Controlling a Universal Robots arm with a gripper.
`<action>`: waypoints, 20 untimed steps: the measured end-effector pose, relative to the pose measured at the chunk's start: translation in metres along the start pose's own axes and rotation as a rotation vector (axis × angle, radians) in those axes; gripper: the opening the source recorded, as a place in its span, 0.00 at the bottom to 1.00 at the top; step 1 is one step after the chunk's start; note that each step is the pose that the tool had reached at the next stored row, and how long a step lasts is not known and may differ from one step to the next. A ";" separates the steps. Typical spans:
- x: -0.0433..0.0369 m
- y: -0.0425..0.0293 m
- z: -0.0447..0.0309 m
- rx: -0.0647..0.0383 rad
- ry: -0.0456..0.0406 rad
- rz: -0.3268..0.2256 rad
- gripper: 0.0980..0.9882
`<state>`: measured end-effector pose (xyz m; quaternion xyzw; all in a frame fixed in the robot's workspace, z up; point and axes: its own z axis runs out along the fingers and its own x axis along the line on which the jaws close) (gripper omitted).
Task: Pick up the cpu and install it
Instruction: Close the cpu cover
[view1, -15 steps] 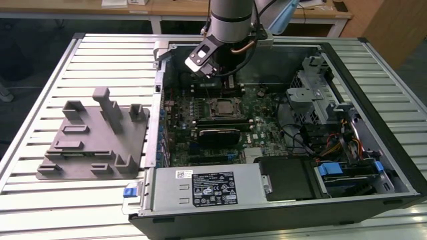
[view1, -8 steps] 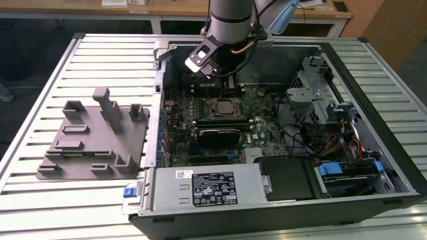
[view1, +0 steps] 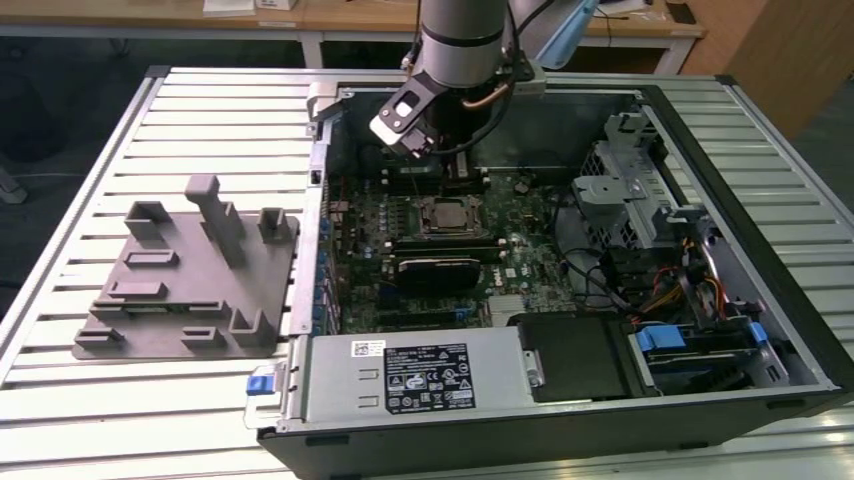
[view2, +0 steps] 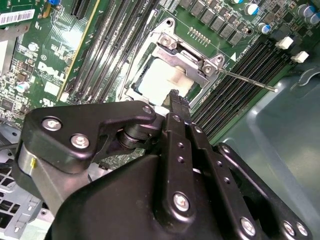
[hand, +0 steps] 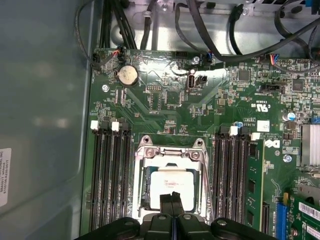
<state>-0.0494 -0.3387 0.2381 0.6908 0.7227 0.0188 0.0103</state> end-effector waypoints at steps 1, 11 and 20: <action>-0.0001 -0.0001 0.0002 0.004 -0.0001 0.000 0.01; -0.0003 0.0000 0.0049 0.037 0.0014 0.001 0.01; -0.0006 -0.0003 0.0109 0.043 0.0012 0.001 0.01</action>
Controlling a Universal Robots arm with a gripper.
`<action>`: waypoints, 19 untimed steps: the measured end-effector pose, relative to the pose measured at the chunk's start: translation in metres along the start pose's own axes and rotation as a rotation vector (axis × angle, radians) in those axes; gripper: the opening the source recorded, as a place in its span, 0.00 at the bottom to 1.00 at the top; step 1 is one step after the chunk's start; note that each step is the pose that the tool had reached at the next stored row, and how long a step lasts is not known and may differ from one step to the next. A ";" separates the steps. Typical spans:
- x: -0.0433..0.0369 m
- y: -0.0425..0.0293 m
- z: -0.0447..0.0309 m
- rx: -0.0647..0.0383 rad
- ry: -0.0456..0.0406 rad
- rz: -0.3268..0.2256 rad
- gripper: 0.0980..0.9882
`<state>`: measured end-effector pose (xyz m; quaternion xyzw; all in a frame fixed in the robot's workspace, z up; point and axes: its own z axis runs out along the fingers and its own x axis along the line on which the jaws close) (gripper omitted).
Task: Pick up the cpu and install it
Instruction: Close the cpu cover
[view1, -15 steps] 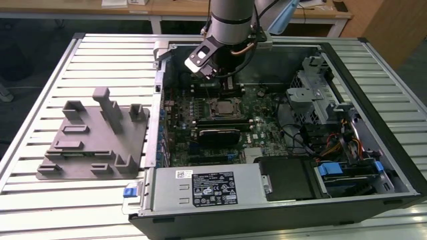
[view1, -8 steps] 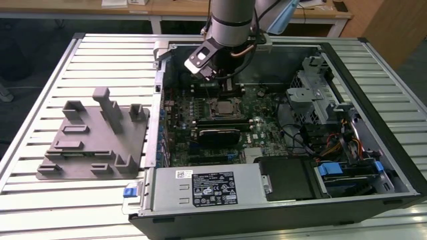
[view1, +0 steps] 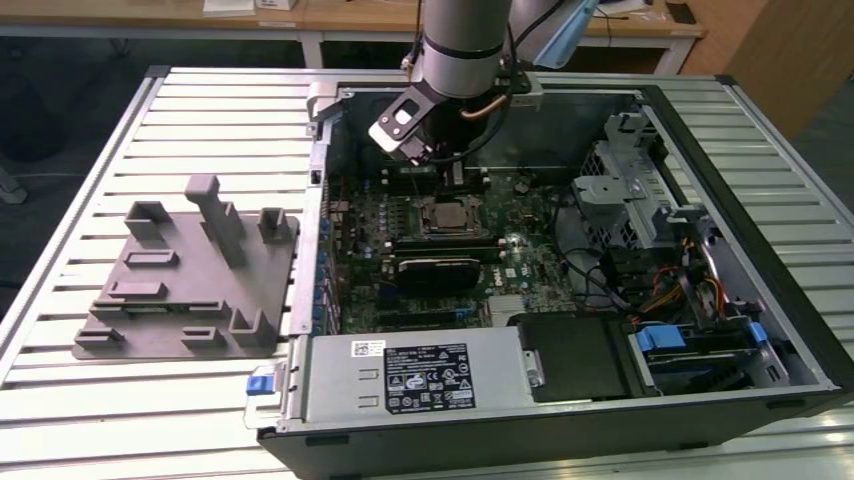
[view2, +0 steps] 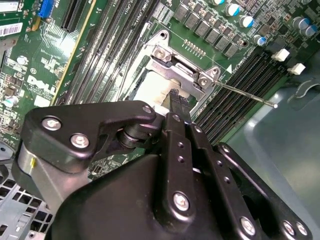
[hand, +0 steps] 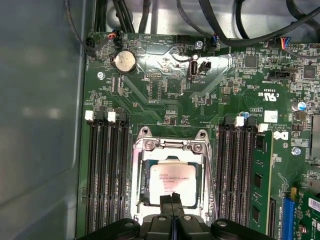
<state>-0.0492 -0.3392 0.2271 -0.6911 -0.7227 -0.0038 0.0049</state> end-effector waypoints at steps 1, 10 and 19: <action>0.0000 0.0000 0.0001 0.000 0.0002 0.000 0.01; 0.0000 0.0000 0.0004 0.001 0.0002 -0.096 0.01; 0.0000 0.0000 0.0006 0.003 0.0001 -0.242 0.01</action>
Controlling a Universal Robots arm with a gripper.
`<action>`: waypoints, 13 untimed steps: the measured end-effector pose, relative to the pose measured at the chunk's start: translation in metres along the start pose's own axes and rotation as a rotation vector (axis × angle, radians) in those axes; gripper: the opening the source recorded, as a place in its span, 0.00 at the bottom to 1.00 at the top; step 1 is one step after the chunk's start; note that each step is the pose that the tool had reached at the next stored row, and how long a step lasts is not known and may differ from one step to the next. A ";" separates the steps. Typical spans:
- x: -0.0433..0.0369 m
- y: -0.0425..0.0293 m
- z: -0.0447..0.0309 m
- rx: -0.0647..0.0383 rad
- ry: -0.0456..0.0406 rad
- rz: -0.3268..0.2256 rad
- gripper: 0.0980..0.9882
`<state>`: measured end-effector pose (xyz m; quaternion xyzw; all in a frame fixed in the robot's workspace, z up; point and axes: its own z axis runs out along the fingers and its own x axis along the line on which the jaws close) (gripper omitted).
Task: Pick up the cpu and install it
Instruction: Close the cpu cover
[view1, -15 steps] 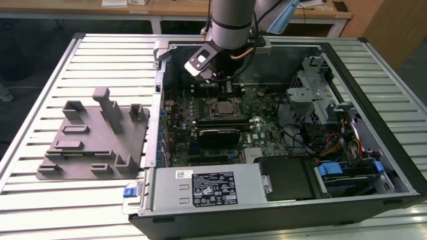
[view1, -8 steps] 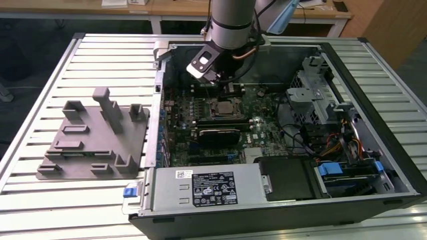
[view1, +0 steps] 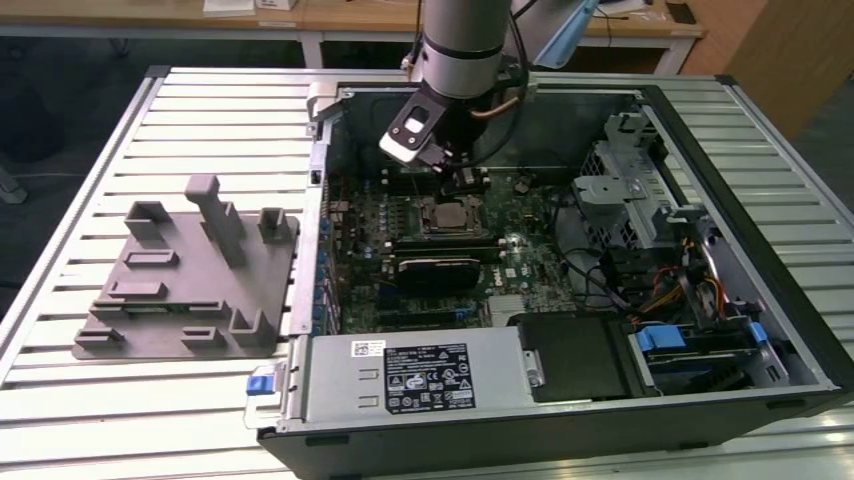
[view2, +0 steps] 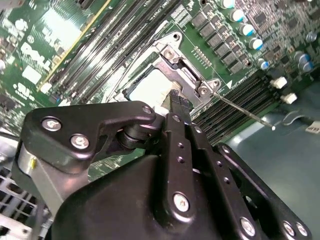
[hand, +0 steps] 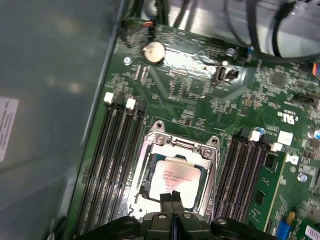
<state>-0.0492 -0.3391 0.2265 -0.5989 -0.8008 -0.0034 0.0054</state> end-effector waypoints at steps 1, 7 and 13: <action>0.0000 0.0000 0.0000 0.000 0.0000 -0.016 0.01; 0.0000 0.0000 0.0001 0.001 -0.0001 -0.112 0.01; 0.0000 0.0000 0.0001 0.003 -0.0002 -0.204 0.01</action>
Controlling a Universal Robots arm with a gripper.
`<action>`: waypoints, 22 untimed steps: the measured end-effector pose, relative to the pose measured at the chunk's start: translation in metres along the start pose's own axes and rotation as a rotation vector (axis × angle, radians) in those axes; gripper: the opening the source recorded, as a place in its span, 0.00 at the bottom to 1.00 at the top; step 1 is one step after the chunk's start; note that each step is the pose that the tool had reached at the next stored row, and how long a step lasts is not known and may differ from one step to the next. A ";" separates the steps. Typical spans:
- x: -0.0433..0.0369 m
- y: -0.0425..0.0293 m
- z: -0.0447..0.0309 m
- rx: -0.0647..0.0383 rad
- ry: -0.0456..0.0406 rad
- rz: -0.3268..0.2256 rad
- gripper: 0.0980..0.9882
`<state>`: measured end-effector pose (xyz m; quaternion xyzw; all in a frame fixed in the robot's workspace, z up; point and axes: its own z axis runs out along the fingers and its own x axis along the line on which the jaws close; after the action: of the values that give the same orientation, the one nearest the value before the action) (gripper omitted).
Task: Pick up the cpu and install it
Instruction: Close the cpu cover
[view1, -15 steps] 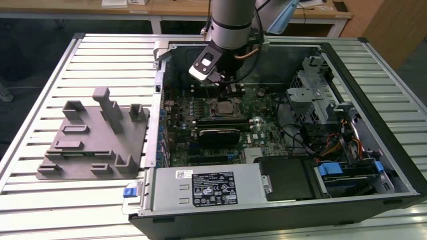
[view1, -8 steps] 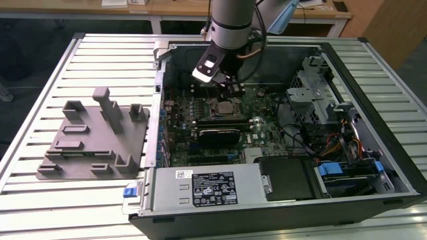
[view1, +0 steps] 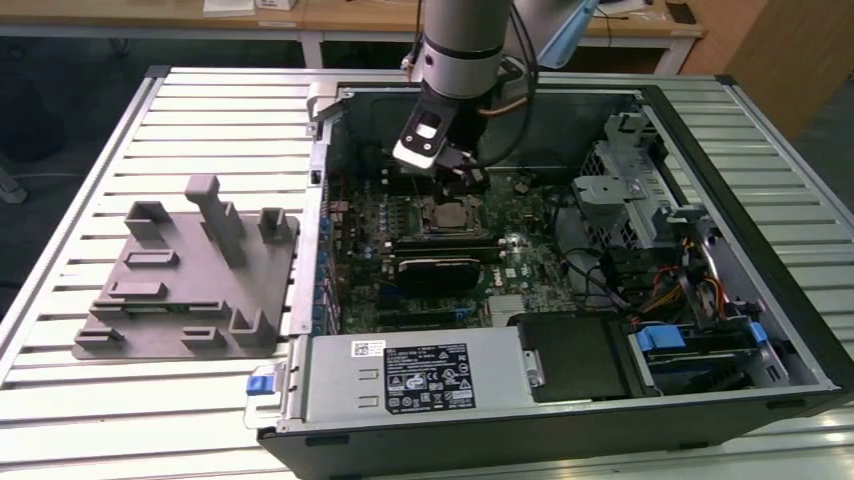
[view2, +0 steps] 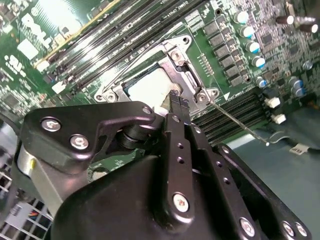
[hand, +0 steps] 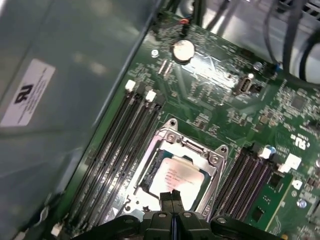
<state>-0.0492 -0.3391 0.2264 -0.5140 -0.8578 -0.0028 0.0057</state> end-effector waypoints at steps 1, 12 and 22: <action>0.0000 0.0000 0.0000 0.000 0.0000 -0.015 0.01; 0.0000 0.0000 0.0001 0.002 -0.0002 -0.186 0.01; 0.0000 0.0000 0.0002 0.004 -0.0003 -0.335 0.01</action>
<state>-0.0492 -0.3391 0.2263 -0.3639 -0.9314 -0.0019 0.0061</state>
